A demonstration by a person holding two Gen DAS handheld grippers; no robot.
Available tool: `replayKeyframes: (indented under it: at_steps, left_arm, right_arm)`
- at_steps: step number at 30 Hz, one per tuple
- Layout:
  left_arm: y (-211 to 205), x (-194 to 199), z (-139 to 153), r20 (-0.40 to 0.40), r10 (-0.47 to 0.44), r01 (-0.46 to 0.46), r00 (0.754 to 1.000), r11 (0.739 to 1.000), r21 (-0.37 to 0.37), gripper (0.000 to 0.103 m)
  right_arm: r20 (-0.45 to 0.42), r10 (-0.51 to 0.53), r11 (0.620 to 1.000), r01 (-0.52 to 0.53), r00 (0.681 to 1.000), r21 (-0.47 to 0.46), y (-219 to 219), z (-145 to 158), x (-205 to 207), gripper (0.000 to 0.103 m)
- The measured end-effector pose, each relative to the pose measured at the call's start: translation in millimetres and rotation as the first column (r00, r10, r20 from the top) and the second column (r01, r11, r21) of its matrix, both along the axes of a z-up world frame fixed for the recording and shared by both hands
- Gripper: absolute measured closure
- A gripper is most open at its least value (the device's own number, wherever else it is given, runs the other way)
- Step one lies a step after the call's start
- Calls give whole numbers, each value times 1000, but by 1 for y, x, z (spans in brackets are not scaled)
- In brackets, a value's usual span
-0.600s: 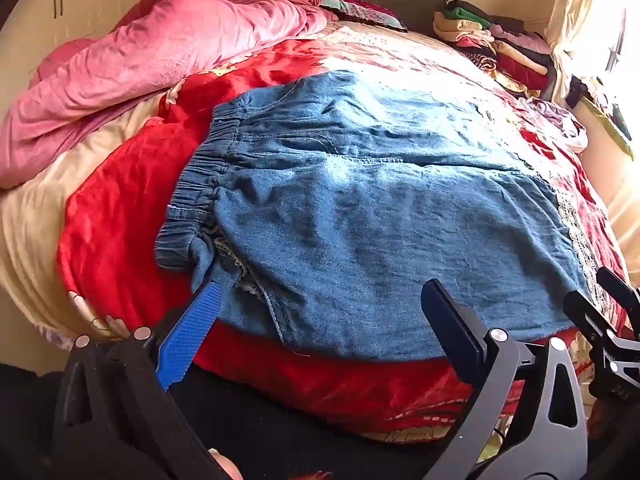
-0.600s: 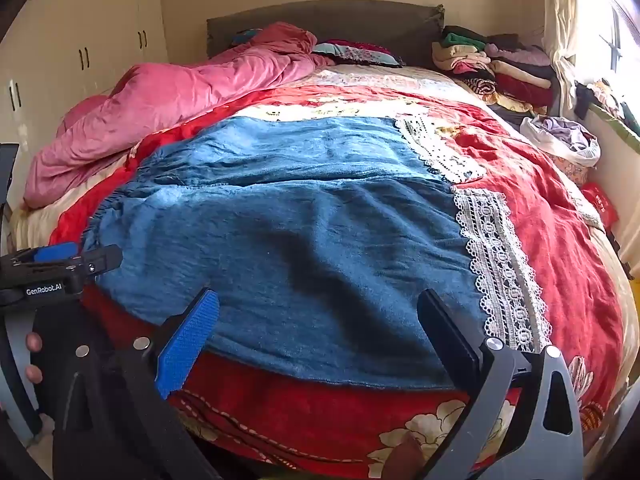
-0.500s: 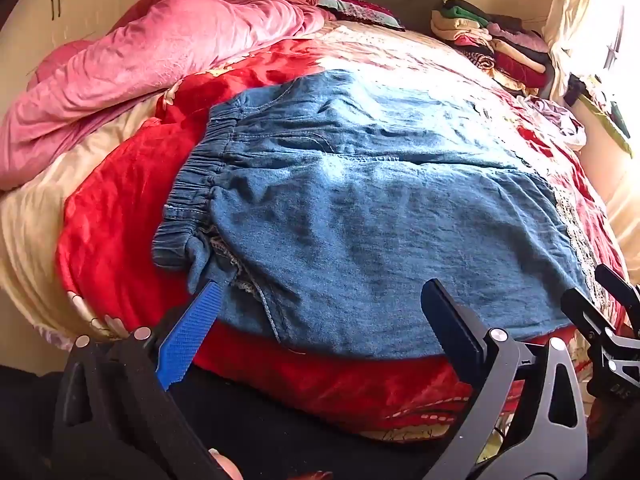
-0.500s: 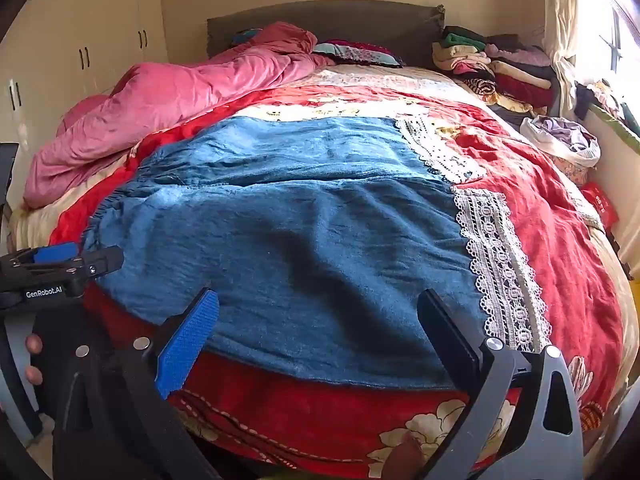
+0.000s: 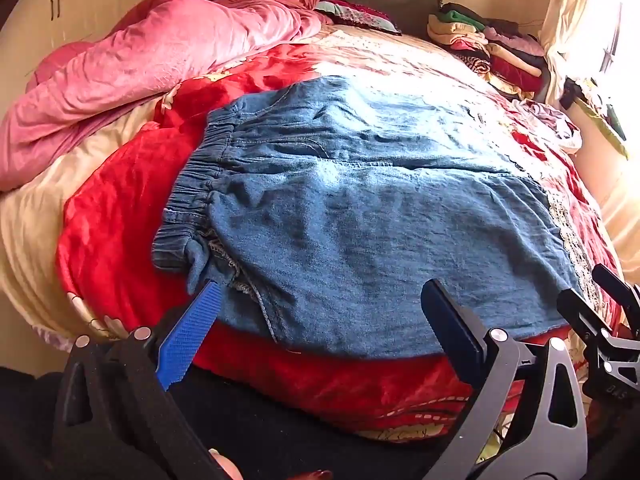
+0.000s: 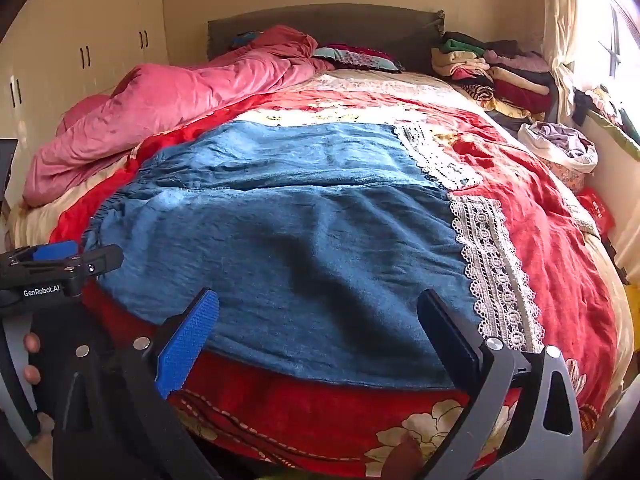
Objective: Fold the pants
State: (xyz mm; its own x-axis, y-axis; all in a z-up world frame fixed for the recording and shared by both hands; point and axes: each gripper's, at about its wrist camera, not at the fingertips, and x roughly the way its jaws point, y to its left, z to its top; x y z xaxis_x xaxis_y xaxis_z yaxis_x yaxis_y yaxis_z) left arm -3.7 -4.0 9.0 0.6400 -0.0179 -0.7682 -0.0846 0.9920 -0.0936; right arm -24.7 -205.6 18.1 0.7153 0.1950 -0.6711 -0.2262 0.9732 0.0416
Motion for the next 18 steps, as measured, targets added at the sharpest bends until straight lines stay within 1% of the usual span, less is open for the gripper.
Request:
replayKeyframes:
  at_steps: [18]
  left_arm:
    - [-1,-1,2,9,0,0,1000,1000,-4,9]
  right_arm:
    - [11,-12,1000,12,1000,-4,-2,1,-1,4]
